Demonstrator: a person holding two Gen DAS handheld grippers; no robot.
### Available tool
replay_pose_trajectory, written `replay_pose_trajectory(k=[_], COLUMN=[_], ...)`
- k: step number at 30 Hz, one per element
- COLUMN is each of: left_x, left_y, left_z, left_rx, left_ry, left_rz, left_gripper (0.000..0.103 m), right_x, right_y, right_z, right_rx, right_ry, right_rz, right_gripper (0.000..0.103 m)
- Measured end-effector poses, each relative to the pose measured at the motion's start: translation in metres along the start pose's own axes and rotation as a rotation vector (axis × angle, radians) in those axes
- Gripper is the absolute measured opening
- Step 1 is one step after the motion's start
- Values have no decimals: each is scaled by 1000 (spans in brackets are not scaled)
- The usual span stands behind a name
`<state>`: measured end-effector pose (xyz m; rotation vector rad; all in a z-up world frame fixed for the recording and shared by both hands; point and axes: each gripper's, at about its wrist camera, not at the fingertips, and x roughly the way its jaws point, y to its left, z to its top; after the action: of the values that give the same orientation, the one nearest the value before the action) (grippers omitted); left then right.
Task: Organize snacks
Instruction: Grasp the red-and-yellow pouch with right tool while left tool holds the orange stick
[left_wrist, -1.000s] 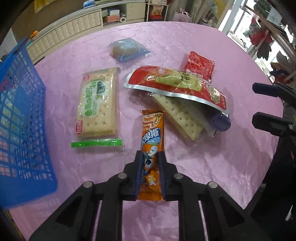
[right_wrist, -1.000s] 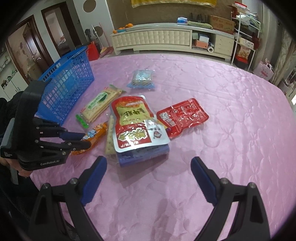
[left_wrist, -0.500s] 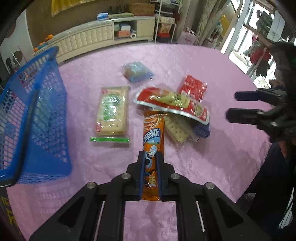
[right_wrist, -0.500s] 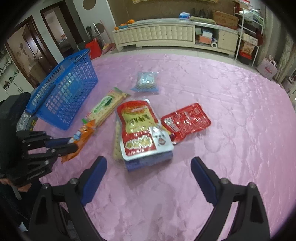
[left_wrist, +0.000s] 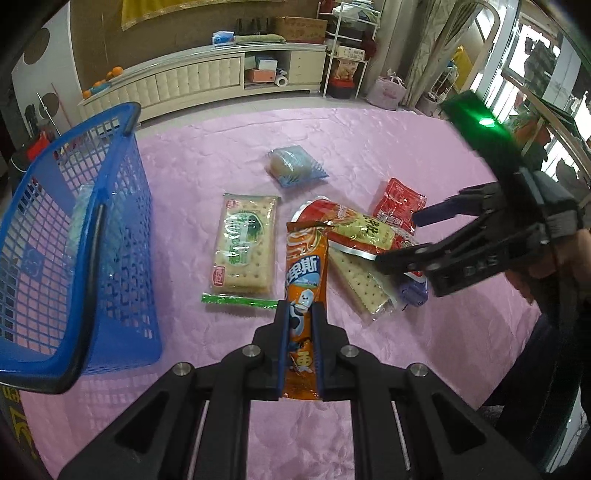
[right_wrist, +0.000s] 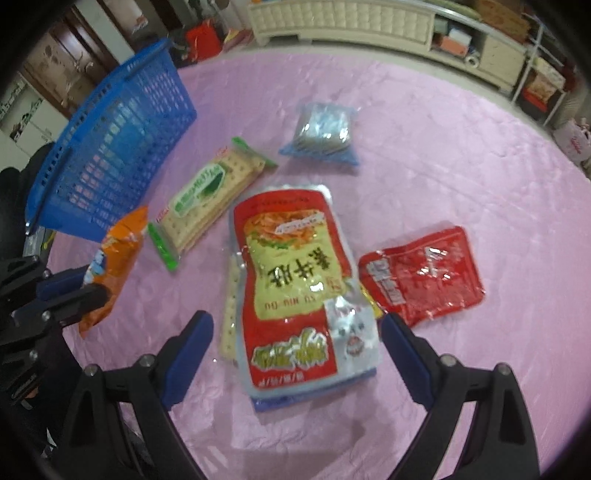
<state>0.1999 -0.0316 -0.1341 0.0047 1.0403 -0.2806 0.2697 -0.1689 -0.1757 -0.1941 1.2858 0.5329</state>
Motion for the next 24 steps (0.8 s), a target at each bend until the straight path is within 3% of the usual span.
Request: replay_pose_trajectory(k=[5,7,11,17,21,24], left_x=[8,13,20,21,15,4], left_y=[1,3,8,10,7,3], left_z=[-1,-1,1,4,4,3], left_rx=[-9,-11,-14,-47,-57,-48], left_ry=[4,14,20,14,2,-15], left_rz=[-6,-5,-1,-7,-9,-8], left_gripper=[10,10,10,10,10,10], right_x=[24,30,39,31,14,-2], right_y=[-4,-4,-5,-10,-5,0], right_z=[14,18,26,27,19,15], right_rx=[-10,-12,-16,26,22,33], right_ry=[51,65,92,50,-9,-32], right_rz=[-7,22,44,123,107,144], right_gripper=[93,85,80,55,53,53])
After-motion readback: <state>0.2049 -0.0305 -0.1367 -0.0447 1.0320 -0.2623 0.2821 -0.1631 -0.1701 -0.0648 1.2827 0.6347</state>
